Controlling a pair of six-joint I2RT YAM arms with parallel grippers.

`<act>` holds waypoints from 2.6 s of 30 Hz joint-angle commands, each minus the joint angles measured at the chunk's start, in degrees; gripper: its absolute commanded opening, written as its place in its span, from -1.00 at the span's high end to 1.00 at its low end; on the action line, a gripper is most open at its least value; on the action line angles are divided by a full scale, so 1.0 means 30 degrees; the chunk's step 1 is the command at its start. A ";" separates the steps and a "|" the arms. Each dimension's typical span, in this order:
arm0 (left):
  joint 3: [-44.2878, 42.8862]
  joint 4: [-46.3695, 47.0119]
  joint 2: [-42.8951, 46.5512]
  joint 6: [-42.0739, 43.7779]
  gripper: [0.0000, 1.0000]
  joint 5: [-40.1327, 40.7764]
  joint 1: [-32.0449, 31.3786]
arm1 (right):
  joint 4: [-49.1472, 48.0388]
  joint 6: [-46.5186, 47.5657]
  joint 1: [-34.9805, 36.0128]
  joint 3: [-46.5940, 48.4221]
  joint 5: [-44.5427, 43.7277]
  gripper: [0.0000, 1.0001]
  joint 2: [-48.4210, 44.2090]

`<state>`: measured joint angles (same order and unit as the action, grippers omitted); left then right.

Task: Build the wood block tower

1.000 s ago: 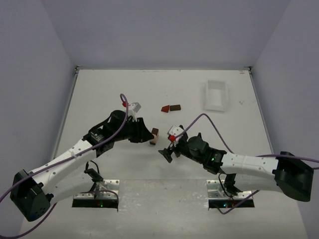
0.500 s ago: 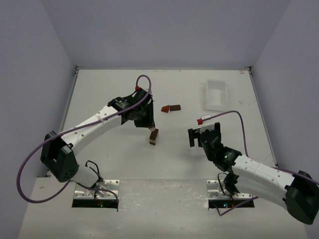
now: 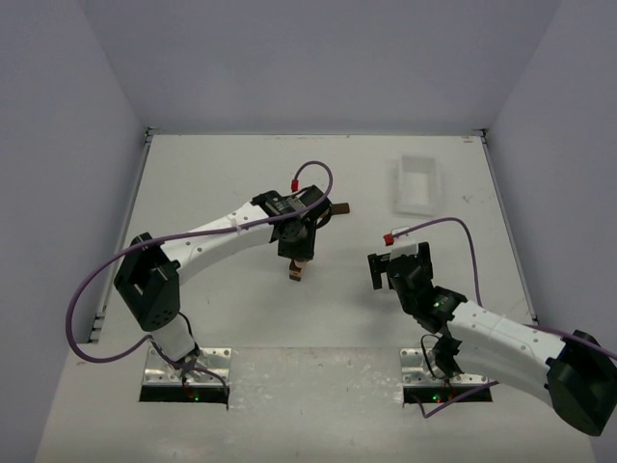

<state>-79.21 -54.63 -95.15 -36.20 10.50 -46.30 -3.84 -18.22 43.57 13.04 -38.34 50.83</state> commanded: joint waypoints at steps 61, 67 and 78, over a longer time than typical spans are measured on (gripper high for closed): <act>0.0787 0.2286 0.0711 0.2099 0.99 0.1422 -0.0063 | -0.0532 0.0184 -0.0168 0.0399 0.0149 -0.97 0.0646; 0.0945 0.2390 0.0550 0.2185 0.98 0.1309 -0.0034 | -0.0508 0.0213 -0.0168 0.0374 0.0180 -0.97 0.0581; 0.1120 0.2375 0.0472 0.2193 0.94 0.1291 -0.0049 | -0.0508 0.0243 -0.0183 0.0312 0.0096 -0.97 0.0430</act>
<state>-76.38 -49.06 -94.80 -30.21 14.49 -46.52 -3.81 -17.59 43.27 13.06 -36.88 52.90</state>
